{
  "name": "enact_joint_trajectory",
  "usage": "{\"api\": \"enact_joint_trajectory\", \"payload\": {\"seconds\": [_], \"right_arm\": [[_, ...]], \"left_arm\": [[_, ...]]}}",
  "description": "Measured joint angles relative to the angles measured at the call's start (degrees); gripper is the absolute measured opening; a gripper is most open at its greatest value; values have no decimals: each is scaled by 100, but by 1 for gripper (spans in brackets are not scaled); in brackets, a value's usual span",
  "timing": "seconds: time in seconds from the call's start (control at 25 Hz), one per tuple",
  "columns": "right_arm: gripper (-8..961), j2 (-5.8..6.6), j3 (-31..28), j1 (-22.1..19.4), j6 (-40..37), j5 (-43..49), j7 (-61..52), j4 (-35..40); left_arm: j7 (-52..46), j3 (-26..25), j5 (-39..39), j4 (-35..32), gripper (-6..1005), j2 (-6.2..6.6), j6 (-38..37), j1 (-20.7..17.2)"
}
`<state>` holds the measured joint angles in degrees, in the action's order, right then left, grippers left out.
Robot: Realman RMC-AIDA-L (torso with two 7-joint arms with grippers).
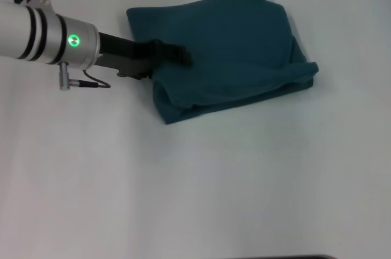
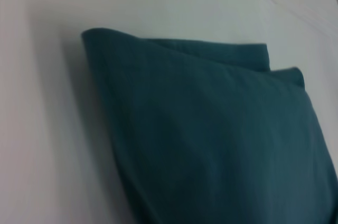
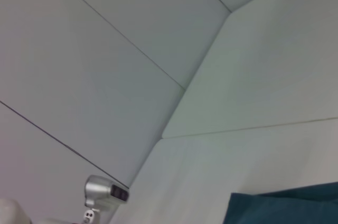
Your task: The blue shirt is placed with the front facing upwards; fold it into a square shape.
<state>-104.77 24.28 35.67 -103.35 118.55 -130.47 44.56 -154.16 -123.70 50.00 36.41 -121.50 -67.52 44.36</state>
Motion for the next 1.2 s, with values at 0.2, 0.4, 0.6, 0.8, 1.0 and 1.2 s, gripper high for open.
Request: {"api": "enact_joint_trajectory", "payload": {"seconds": [0.2, 0.4, 0.6, 0.8, 1.0, 1.2], "right_arm": [[702, 12, -35, -22, -125, -184, -28, 0], [702, 18, -52, -47, -150, -220, -31, 0], [701, 18, -51, -55, -145, -220, -31, 0], [701, 18, -48, -101, -116, -220, -32, 0], [700, 18, -46, -123, -105, -218, -32, 0], [700, 18, -46, -135, -96, -202, -32, -4]], "left_arm": [[-12, 185, -17, 78, 808, -12, 15, 23], [-15, 186, -24, 84, 686, -15, -31, 28], [16, 167, 25, 109, 523, -14, -87, 32], [189, 131, 65, 316, 404, -52, -534, 28], [396, 114, 128, 556, 273, -89, -1260, 0], [840, 60, 332, 593, 142, -39, -2230, -83]]}}
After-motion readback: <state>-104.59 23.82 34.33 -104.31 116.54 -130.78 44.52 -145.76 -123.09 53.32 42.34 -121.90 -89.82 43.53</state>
